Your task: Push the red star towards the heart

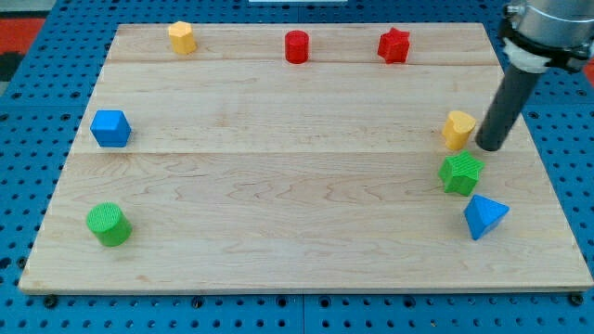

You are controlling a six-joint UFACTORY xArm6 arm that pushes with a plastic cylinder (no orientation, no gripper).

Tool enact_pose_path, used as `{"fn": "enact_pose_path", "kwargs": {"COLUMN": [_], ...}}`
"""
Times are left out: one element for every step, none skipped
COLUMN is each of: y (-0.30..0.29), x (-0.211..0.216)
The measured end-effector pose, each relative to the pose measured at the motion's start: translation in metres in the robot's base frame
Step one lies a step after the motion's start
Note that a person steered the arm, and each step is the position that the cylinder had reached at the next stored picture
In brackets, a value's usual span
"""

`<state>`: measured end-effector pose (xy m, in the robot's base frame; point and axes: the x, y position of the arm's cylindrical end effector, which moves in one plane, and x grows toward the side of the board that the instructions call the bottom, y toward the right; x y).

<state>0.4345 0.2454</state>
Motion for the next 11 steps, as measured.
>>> {"fn": "enact_pose_path", "kwargs": {"y": [0.009,0.001,-0.021,-0.071,-0.036,-0.003,-0.059,-0.117,-0.094,-0.114,-0.131], "x": [-0.020,-0.029,-0.073,-0.106,-0.139,-0.182,-0.234,-0.242,-0.213,-0.204,-0.215]}}
